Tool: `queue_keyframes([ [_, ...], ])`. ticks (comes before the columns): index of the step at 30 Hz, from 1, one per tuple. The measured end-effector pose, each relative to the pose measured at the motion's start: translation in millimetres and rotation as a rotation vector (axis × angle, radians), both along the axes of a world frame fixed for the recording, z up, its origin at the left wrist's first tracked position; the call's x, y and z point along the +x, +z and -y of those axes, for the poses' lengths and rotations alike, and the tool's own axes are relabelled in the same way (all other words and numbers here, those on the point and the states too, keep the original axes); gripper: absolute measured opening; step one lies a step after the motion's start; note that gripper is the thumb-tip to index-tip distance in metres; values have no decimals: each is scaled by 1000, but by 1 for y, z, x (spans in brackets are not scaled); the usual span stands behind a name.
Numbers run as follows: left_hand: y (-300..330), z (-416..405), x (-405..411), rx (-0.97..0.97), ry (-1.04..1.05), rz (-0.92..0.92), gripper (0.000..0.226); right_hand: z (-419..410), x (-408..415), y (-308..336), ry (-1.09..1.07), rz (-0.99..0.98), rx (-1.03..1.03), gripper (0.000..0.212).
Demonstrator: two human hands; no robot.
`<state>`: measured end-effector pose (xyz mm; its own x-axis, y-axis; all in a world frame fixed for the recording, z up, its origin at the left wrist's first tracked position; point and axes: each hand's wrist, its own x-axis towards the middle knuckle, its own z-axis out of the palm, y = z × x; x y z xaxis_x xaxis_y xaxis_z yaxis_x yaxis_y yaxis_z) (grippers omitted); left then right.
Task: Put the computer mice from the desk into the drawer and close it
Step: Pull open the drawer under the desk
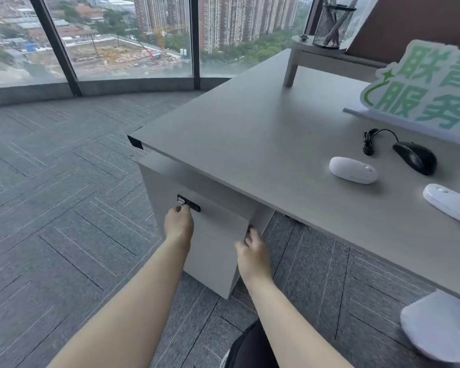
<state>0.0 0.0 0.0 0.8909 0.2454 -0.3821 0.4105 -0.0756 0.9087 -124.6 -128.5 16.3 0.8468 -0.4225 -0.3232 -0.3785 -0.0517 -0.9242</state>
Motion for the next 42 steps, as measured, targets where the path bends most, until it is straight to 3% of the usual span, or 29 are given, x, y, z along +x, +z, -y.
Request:
queue_keyframes([
  [6, -1, 2, 30, -189, 191, -86, 28, -1, 8, -12, -56, 9, -12, 57],
  [10, -7, 3, 43, -318, 231, -129, 17, -4, 9, -15, -61, 21, -36, 58],
  [17, -6, -1, 38, -318, 214, -122, 30, -3, 5, -16, -31, -1, -46, 55],
  [21, -6, -17, 19, -300, 221, -108, 17, -4, -11, -7, 17, 15, -157, 27],
  [28, -9, -80, -50, -282, 233, -74, 19, -15, -52, 7, 267, 44, -313, 30],
  [42, -7, -180, -169, -280, 375, 2, 15, -82, -111, 9, 817, 2, -272, 34],
])
